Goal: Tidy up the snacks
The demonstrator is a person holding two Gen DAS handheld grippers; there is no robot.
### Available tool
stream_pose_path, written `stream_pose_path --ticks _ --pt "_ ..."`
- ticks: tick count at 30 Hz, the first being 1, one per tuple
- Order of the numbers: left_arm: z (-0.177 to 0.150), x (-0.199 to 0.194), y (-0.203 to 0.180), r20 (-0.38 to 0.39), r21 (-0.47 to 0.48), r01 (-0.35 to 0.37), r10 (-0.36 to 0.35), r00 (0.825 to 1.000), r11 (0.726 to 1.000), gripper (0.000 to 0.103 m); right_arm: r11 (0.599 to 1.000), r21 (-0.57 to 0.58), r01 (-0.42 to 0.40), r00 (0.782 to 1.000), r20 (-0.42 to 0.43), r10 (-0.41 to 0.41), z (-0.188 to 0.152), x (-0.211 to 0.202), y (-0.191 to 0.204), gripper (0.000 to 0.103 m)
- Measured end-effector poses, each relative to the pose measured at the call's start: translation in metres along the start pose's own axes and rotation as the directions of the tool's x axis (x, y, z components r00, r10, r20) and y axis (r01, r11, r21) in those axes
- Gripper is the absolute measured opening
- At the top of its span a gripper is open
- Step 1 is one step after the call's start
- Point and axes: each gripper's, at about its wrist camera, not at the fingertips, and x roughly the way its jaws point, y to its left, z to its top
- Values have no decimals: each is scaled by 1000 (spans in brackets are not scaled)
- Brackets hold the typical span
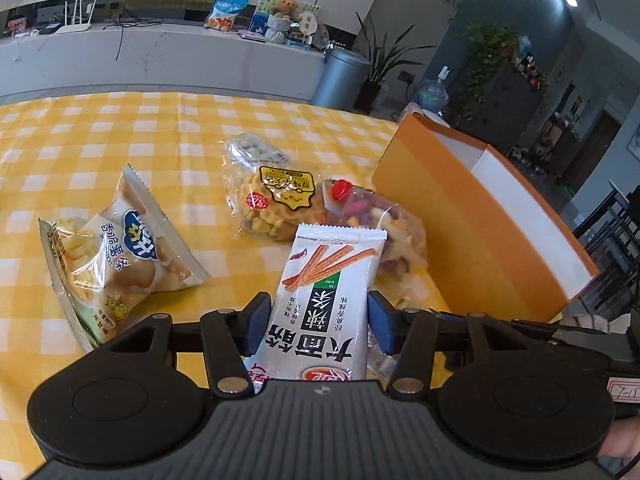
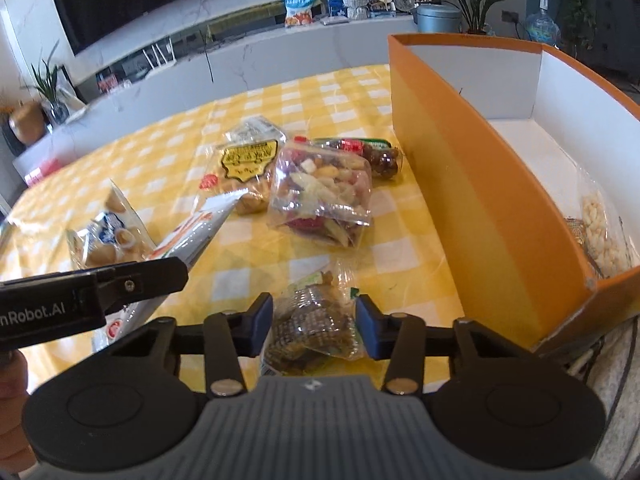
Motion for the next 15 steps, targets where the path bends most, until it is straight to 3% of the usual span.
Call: stream_pose_path --ticks 7,8,9,10,11,15 --pt "3 -4 4 0 -28 -28 28 1000 999 58 999 31 15 999 -39 -14 -1 4 -9 32" --pt "3 -4 5 -1 -32 -29 29 1000 999 47 999 27 18 999 -48 -17 -1 5 -8 44" --pt "3 -4 5 -2 -35 -24 24 1000 999 35 1000 10 18 998 -68 -18 -1 7 -7 72" --pt "3 -5 7 -7 -46 -22 22 1000 999 29 1000 -11 16 995 -99 -17 -3 11 -4 84" --pt "3 -4 8 -10 -56 -14 14 1000 998 29 999 -33 6 992 -129 -10 -4 14 0 94" --pt "-1 4 9 -44 -31 -58 57 997 998 29 993 -118 23 987 -153 -41 -10 21 14 87"
